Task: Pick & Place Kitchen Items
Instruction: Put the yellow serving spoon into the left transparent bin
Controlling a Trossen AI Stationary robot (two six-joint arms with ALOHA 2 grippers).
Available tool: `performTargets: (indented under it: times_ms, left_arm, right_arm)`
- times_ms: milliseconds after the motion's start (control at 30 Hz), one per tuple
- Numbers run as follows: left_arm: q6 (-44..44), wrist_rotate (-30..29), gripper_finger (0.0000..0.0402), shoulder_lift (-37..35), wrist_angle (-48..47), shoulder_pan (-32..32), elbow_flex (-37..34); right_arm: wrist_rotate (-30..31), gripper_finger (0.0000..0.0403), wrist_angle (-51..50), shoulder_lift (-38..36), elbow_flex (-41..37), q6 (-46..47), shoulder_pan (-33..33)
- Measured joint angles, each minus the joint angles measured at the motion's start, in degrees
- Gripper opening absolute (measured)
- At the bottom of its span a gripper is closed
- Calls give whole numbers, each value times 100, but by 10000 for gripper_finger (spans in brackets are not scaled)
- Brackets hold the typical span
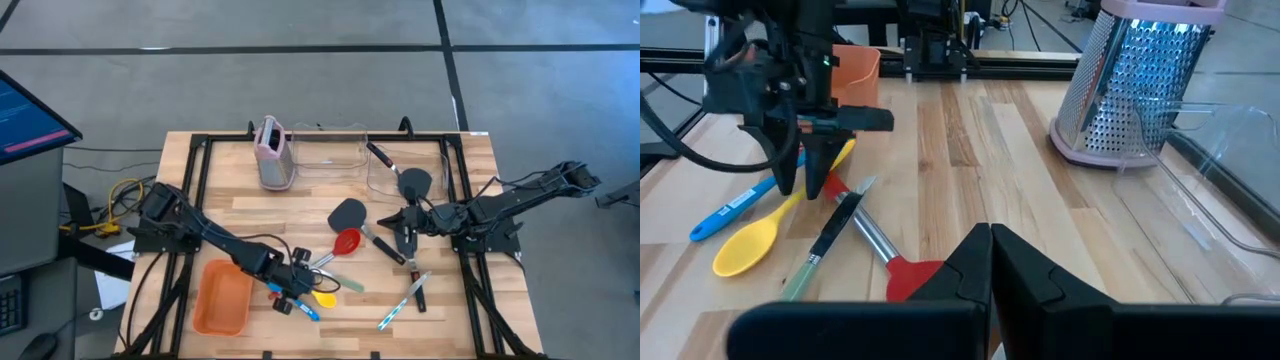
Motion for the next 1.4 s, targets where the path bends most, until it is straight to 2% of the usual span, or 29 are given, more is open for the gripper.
performTargets:
  times_ms: [300, 667, 867, 1100, 1267, 1400]
  left_arm:
    - [-25, 2, 125, 0, 696, 0, -423]
    - [-188, 2, 106, 107, 738, 7, -448]
    - [-191, 18, 78, 114, 733, 4, -448]
    - [-226, 20, 13, 101, 730, 4, -448]
    - [-223, 20, 17, 60, 714, 4, -449]
    - [-221, 17, 11, -233, 721, 4, -450]
  right_arm:
    - [0, 1, -8, 0, 1, 1, 0]
    - [0, 1, -27, 0, 0, -1, 0]
    - [0, 1, -27, 0, 0, 1, 0]
    - [0, 1, -27, 0, 0, -1, 0]
    - [2, 1, -27, 0, 0, -1, 0]
    - [2, 1, -27, 0, 0, -1, 0]
